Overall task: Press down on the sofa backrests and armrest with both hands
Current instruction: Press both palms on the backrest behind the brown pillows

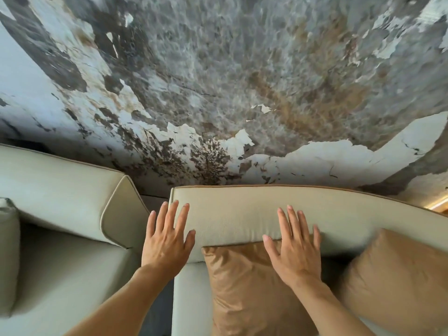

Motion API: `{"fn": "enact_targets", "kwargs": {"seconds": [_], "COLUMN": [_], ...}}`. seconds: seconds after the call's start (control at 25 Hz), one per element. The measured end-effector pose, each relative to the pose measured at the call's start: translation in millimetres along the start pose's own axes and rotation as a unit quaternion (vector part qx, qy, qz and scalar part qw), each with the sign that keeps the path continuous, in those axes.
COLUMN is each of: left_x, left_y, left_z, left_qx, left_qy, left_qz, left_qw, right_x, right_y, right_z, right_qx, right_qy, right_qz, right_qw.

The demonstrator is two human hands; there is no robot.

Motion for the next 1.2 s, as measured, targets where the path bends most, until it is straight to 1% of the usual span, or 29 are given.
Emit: {"fn": "enact_targets", "kwargs": {"seconds": [0.16,0.32,0.4,0.48,0.6,0.72,1.2], "left_x": [44.0,105.3,127.9,140.6,149.4,154.4,157.3], "left_y": [13.0,11.2,5.4,1.9,-2.7,-5.0,-3.1], "left_z": [-37.2,-76.8,-88.0,-92.8,-94.8,-102.5,-154.6], "left_qx": [0.009,0.016,0.015,0.026,0.044,0.061,0.082], "left_qy": [0.026,0.029,0.045,0.084,0.141,0.177,0.195], "left_qz": [-0.010,-0.015,-0.021,-0.027,-0.041,-0.051,-0.059], "left_qw": [1.000,0.999,0.999,0.996,0.988,0.981,0.976], "right_x": [61.6,129.0,156.1,178.1,195.6,199.2,206.9], "right_y": [25.5,33.9,25.3,20.3,19.0,17.5,18.2], "right_z": [-29.9,-60.4,-72.9,-78.6,-81.4,-88.5,-129.8], "right_qx": [-0.010,-0.011,-0.015,-0.002,0.008,0.017,0.047], "right_qy": [-0.004,0.007,0.030,0.074,0.137,0.168,0.198], "right_qz": [-0.017,-0.021,-0.032,-0.039,-0.036,-0.025,-0.018], "right_qw": [1.000,1.000,0.999,0.996,0.990,0.985,0.979]}}
Point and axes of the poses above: each hand's wrist, its own z-axis away from the middle knuckle, its own x-axis out of the palm, y = z × x, the point moved 4 cm from there along -z, towards the middle knuckle, and after that the axes turned 9 degrees about z, right-handed, at the moved point
